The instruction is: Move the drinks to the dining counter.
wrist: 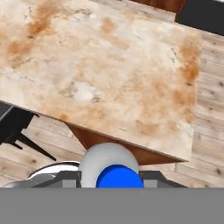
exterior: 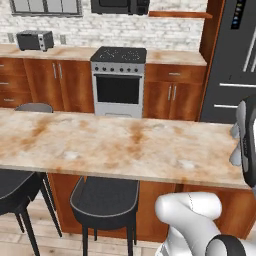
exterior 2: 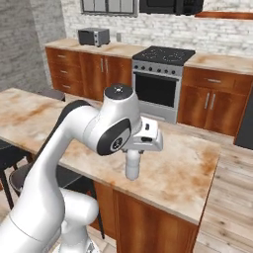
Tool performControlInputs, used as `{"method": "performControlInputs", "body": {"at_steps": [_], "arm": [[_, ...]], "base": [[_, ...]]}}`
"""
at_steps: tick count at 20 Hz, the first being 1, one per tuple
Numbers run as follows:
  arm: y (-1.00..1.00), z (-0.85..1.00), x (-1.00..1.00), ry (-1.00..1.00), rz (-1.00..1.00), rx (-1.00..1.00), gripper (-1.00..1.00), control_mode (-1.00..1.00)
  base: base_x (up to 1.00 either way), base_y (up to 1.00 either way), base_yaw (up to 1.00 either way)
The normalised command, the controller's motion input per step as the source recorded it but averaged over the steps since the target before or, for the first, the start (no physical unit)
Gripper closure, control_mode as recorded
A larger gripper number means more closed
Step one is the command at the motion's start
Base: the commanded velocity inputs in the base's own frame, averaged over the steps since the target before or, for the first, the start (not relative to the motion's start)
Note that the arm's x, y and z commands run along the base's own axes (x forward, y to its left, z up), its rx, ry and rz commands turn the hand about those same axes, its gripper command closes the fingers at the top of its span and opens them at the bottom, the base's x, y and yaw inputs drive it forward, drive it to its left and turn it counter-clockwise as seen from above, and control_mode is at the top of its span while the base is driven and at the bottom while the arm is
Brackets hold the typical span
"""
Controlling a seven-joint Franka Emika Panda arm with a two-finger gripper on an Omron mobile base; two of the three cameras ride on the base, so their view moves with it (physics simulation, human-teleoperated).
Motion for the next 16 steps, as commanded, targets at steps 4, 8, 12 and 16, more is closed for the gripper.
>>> {"method": "performControlInputs", "body": {"at_steps": [4, 8, 12, 16], "arm": [[0.00, 0.00, 0.00, 0.00, 0.00, 0.00, 1.00, 1.00], [0.23, 0.00, 0.96, 0.21, 0.02, -0.04, 1.00, -1.00], [0.25, 0.00, 0.69, 0.05, -0.02, -0.08, 1.00, -1.00], [0.33, -0.01, 0.65, 0.00, 0.00, -0.05, 1.00, -1.00]], "base": [[1.00, 0.06, 0.25], [0.00, 0.00, 0.00], [0.00, 0.00, 0.00], [0.00, 0.00, 0.00]]}}
